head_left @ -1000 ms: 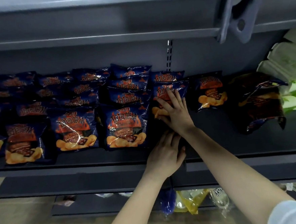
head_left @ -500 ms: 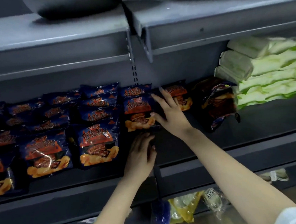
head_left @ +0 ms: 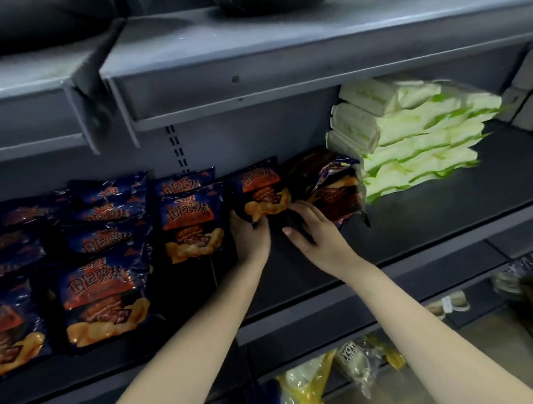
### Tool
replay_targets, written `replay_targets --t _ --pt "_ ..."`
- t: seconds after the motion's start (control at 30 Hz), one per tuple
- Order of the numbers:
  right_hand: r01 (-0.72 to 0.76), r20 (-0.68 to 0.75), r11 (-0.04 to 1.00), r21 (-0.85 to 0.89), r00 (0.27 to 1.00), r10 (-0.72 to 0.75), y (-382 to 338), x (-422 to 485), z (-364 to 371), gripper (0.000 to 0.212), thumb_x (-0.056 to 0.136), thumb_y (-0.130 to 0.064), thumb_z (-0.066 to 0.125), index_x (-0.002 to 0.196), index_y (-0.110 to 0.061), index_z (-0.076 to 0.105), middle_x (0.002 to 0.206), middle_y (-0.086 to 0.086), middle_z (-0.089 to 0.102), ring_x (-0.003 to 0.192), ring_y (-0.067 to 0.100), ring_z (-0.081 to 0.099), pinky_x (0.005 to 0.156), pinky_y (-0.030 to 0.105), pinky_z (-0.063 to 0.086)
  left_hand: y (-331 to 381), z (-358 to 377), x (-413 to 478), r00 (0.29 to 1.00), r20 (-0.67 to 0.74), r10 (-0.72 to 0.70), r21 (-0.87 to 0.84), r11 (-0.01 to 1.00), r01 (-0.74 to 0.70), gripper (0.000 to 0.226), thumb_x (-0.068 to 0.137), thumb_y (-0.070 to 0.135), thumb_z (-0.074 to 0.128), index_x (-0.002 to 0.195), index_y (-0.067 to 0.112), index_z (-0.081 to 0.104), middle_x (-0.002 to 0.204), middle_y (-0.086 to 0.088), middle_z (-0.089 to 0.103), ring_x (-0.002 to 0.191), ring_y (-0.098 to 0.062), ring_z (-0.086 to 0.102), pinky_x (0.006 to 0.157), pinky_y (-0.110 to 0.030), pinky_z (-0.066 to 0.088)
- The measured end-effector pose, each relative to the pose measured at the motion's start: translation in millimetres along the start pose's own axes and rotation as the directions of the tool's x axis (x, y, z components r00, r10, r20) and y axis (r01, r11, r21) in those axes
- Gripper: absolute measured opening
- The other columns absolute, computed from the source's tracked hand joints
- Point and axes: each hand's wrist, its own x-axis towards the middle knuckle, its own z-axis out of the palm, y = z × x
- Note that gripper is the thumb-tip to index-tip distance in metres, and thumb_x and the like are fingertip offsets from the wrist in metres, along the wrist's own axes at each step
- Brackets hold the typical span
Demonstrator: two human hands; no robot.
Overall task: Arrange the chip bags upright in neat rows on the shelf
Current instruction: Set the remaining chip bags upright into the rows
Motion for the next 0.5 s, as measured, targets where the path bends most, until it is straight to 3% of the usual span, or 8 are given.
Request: replay_targets --t 0.1,0.2,0.3,0.37,0.5 --pt "-0.049 0.005 0.999 0.015 0.999 0.049 4.9 -2.7 3.1 0.050 0.095 -0.034 0.051 0.140 -0.018 0.039 0.147 0.004 0.035 0.138 0.017 0.032 0.110 0.041 0.036 4.6 8.6 15.6 0.991 -0.029 -0.133 -0.074 0.989 0.130 0.069 0.091 0.026 0.056 0.145 0.004 0.020 0.146 -0.019 0.035 0.131 -0.032 0.037 0.103 -0.035 0.033" --pt "-0.092 -0.011 0.995 0.027 0.996 0.093 8.3 -4.4 6.2 0.047 0.097 -0.031 0.048 0.140 -0.014 0.040 0.145 0.005 0.039 0.135 0.018 0.035 0.110 0.036 0.034 5.1 13.9 18.2 0.985 -0.012 -0.172 -0.125 0.978 0.170 0.057 0.085 0.029 0.064 0.131 0.002 0.044 0.122 -0.014 0.055 0.109 -0.029 0.054 0.080 -0.030 0.042" --pt "-0.118 0.004 0.991 0.062 0.993 0.118 8.5 -7.5 8.8 0.045 0.098 -0.031 0.045 0.140 -0.015 0.040 0.144 0.004 0.041 0.134 0.016 0.036 0.110 0.026 0.030 3.3 12.3 20.5 0.995 -0.044 -0.089 -0.122 0.989 0.084 0.037 0.083 0.029 0.068 0.111 0.005 0.062 0.108 -0.011 0.064 0.099 -0.027 0.061 0.079 -0.032 0.049" --pt "-0.121 0.002 0.989 0.084 0.993 0.121 8.1 -8.5 9.8 0.043 0.099 -0.031 0.044 0.139 -0.015 0.041 0.144 0.003 0.042 0.134 0.014 0.037 0.108 0.021 0.028 3.8 7.5 21.1 0.998 -0.055 -0.013 -0.146 0.989 0.004 0.030 0.085 0.021 0.067 0.111 0.008 0.062 0.109 -0.013 0.065 0.098 -0.029 0.063 0.084 -0.039 0.053" --pt "-0.104 0.008 0.988 0.116 0.995 0.103 3.6 -5.1 12.1 0.041 0.099 -0.029 0.043 0.138 -0.015 0.042 0.141 0.000 0.044 0.131 0.012 0.038 0.101 0.012 0.026 9.3 -7.9 16.7 0.985 -0.061 0.162 -0.096 0.981 -0.168 0.032 0.086 0.014 0.064 0.117 0.008 0.058 0.107 -0.008 0.064 0.088 -0.024 0.066 0.077 -0.039 0.057"
